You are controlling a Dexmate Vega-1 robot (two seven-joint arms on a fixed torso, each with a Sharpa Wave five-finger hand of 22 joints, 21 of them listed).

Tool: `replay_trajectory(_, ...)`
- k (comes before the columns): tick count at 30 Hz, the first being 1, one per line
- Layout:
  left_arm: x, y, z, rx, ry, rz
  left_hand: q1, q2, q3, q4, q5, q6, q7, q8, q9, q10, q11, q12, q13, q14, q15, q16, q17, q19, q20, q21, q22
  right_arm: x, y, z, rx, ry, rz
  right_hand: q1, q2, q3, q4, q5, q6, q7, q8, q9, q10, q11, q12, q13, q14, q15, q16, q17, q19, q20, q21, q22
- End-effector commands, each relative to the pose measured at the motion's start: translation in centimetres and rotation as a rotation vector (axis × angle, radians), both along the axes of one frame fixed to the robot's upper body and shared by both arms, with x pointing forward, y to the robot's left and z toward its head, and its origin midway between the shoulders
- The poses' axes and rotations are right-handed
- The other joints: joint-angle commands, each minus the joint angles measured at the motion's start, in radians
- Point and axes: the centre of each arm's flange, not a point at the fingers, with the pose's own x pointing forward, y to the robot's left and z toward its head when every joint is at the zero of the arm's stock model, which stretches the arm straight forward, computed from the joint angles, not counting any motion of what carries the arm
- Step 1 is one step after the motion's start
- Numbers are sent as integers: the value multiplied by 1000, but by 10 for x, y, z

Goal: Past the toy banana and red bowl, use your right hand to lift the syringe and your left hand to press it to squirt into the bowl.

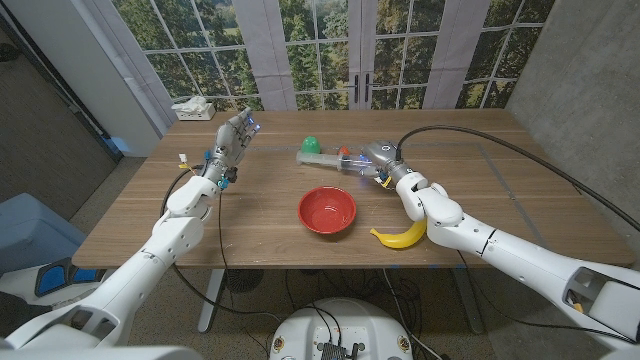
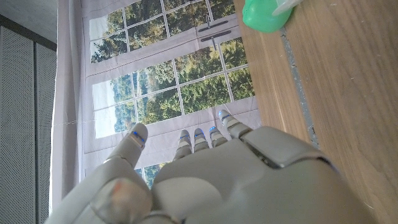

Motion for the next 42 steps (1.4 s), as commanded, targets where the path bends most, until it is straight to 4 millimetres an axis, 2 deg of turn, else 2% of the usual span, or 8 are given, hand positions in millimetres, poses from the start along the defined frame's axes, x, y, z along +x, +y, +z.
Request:
replay_trajectory(1, 0, -2, 4, 7, -7, 1, 3, 66, 4, -9, 3, 3, -4, 1, 4, 4, 3, 3, 2, 3, -65, -1, 0, 6, -81, 6, 4, -10, -7, 2, 93, -88, 106, 186, 161, -37, 6, 31, 236, -226, -1, 29, 130, -113, -13, 26, 46, -152, -16, 21, 0, -142, 39, 11)
replay_trajectory(10, -3, -2, 5, 10, -14, 5, 5, 68, 3, -11, 2, 3, -4, 0, 4, 4, 3, 3, 2, 4, -65, -1, 0, 6, -82, 6, 4, -7, -3, 2, 55, -42, 69, 233, 181, -137, 43, 81, 234, -226, -1, 49, 156, -114, -56, 106, 103, -153, -93, 82, -48, -143, 162, 13)
replay_trajectory(19, -6, -1, 4, 4, -16, 8, 7, 70, 3, -12, 2, 3, -3, 0, 4, 4, 2, 3, 2, 3, -65, -1, 0, 7, -81, 6, 4, 6, -1, -1, -19, 56, -21, 237, 189, -179, 78, 92, 226, -228, -27, 23, 163, -118, -96, 140, 89, -150, -141, 110, -72, -144, 223, 1)
replay_trajectory(25, -7, 0, 4, 2, -20, 13, 8, 69, 2, -14, 2, 4, -3, 0, 4, 4, 2, 3, 2, 4, -65, -1, 0, 7, -82, 5, 4, 11, -2, -1, -38, 82, -83, 263, 200, -171, 62, 49, 204, -225, -45, 19, 160, -119, -143, 101, 78, -154, -134, 141, -55, -129, 255, -3)
replay_trajectory(29, -7, 0, 4, 1, -20, 11, 8, 70, 1, -15, 2, 4, -3, 0, 4, 5, 2, 3, 2, 3, -66, -1, 0, 7, -82, 5, 4, 14, 0, -1, -48, 122, -127, 296, 196, -155, 30, 4, 165, -201, -65, 18, 149, -110, -169, 88, 78, -155, -123, 167, -46, -110, 277, -8)
replay_trajectory(34, -7, 0, 3, -1, -19, 11, 9, 71, 1, -15, 2, 4, -4, 0, 4, 5, 2, 3, 2, 3, -66, -1, 1, 7, -82, 5, 4, 16, 3, 6, -38, 203, -198, 243, 174, -172, 42, -53, 48, -177, -112, 22, 51, -92, -216, 90, 2, -135, -155, 173, -64, -79, 287, -16)
replay_trajectory(36, -7, 0, 3, -2, -19, 12, 9, 71, 0, -15, 2, 4, -3, 0, 4, 4, 3, 3, 2, 3, -66, -1, 1, 7, -82, 5, 4, 16, 4, 8, -17, 233, -210, 197, 155, -189, 54, -76, -26, -161, -141, 21, -34, -72, -247, 90, -44, -121, -174, 174, -77, -53, 287, -20)
replay_trajectory(42, -6, 2, 2, -6, -19, 9, 10, 72, 0, -16, 2, 3, -4, 0, 4, 4, 1, 3, 2, 4, -65, 0, 1, 7, -82, 5, 4, 16, 13, 14, -3, 305, -226, 104, 124, -222, 75, -89, -151, -125, -171, 18, -157, -33, -266, 77, -126, -102, -203, 174, -86, -1, 283, -26)
